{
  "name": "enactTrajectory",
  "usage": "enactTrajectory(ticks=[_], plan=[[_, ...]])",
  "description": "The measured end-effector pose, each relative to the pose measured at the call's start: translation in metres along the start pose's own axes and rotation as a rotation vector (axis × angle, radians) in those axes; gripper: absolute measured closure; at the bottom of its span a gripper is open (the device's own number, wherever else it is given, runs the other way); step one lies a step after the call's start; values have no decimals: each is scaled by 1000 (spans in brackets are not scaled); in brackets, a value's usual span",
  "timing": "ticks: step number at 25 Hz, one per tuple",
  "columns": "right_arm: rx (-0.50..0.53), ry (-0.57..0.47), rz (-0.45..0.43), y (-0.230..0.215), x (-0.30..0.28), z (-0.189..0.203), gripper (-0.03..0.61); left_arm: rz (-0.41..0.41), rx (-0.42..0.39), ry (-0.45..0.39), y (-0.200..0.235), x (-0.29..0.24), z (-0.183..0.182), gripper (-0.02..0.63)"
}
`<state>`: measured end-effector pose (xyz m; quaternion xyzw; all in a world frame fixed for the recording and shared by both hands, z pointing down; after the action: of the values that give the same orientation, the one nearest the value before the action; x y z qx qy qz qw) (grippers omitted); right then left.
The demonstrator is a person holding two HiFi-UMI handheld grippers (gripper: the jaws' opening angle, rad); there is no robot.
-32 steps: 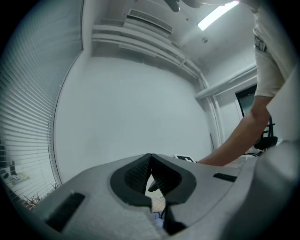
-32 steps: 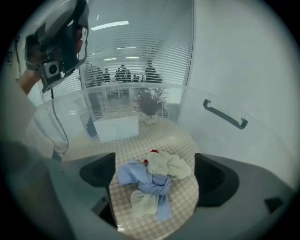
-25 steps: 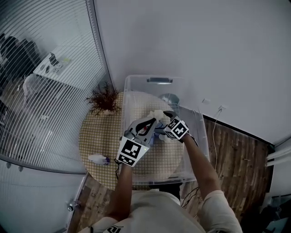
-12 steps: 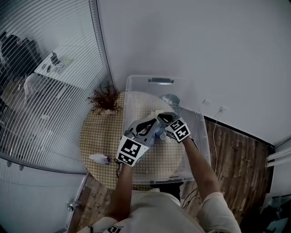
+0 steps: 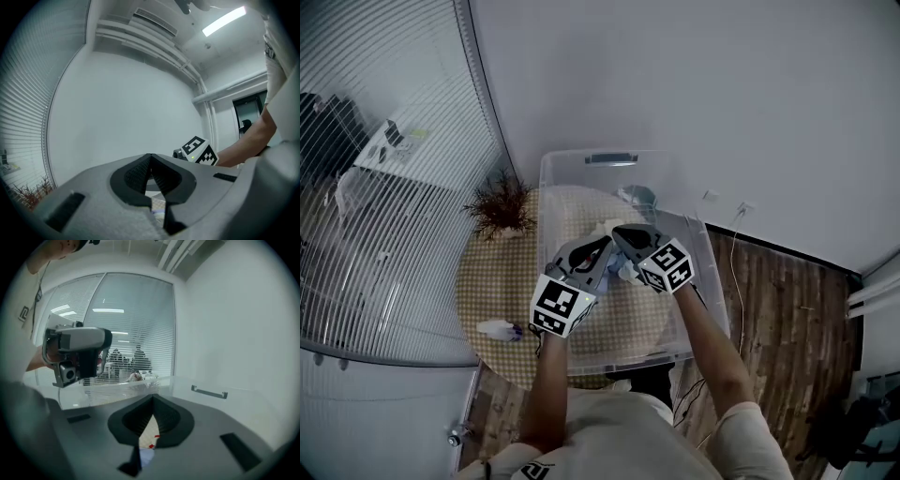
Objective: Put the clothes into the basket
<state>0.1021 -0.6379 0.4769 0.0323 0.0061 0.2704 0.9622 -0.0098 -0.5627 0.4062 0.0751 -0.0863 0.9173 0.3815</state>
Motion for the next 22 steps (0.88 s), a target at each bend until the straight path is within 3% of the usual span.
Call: enactTrajectory(ticks=[11, 22], plan=[[14, -97, 82, 21, 65, -49, 560, 67, 28, -6, -14, -13, 4, 603], [-62, -163, 186, 32, 115, -58, 560, 104, 62, 8, -25, -16, 11, 603]])
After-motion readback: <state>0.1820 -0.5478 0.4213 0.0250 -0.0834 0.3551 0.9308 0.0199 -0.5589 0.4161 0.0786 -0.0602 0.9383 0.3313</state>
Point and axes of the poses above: the fingertips, and each gripper's own axes: x backward along the fingers, y to its left, z out of its underside, the point moved 7 cm from there along x, backward along the fingers, and after that the axes turned 15 degrees about -y, right-handed, at the moved point
